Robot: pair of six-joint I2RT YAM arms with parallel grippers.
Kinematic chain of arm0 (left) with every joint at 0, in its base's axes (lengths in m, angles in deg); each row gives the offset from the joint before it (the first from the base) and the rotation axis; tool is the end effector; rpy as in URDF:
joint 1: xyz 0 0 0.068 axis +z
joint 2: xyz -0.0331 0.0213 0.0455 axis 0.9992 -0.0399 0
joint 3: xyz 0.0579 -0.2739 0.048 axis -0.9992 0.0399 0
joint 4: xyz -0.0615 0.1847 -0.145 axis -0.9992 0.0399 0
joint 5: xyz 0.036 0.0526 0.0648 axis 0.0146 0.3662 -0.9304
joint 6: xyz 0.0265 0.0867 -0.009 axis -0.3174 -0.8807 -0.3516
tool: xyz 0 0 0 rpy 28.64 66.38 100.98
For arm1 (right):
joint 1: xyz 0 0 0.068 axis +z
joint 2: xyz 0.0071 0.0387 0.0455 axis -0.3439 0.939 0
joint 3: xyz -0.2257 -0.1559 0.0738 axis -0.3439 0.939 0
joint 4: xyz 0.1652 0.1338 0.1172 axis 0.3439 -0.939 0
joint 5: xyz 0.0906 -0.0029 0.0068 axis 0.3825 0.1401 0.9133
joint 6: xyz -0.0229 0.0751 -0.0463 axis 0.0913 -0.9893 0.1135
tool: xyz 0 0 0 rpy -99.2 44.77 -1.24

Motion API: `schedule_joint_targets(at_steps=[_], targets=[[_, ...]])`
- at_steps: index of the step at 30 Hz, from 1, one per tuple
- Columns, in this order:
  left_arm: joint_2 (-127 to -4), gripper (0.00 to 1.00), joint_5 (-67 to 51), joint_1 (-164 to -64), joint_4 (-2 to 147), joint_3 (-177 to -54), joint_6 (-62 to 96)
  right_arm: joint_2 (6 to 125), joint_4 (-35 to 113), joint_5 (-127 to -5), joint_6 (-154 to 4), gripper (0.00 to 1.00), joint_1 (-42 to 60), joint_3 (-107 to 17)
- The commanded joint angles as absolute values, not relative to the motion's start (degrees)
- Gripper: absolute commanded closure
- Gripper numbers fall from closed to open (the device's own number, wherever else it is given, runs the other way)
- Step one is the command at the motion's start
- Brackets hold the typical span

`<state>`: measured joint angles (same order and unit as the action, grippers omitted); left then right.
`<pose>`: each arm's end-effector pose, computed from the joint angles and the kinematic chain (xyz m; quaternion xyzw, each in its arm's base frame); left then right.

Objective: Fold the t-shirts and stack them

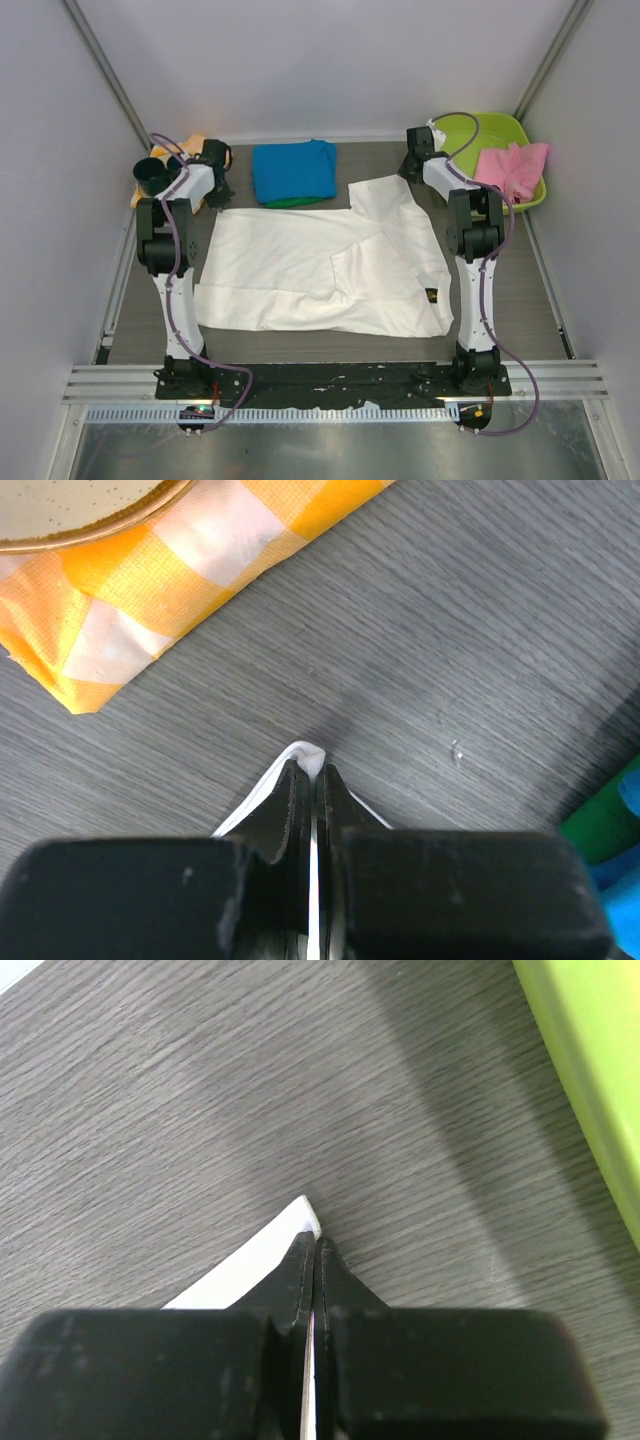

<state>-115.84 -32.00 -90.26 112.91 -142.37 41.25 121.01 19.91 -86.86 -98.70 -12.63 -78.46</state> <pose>0.4744 0.0010 0.1503 -0.3046 0.9183 0.0547 0.2470 0.5505 0.0538 0.1417 0.2265 0.8962 0.0200 0.3811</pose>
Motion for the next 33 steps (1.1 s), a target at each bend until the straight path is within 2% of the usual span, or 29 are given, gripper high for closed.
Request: schedule_joint_targets(at_steps=[1, 11, 33], targets=[[-111.0, 1.0, -33.34, -89.38, 112.04, -141.26, 41.09, 121.33, 19.82, -89.64, -96.09, 0.99, -12.82, -79.58], [-106.0, 1.0, -33.52, -89.21, 112.22, -138.27, 41.62, 103.16, 28.34, -87.7, -96.26, 0.99, -12.82, -64.56], [-92.29, 1.0, -33.34, -89.21, 114.33, -125.53, 41.53, 60.34, 24.04, -90.16, -96.87, 0.99, -12.73, -37.92]])
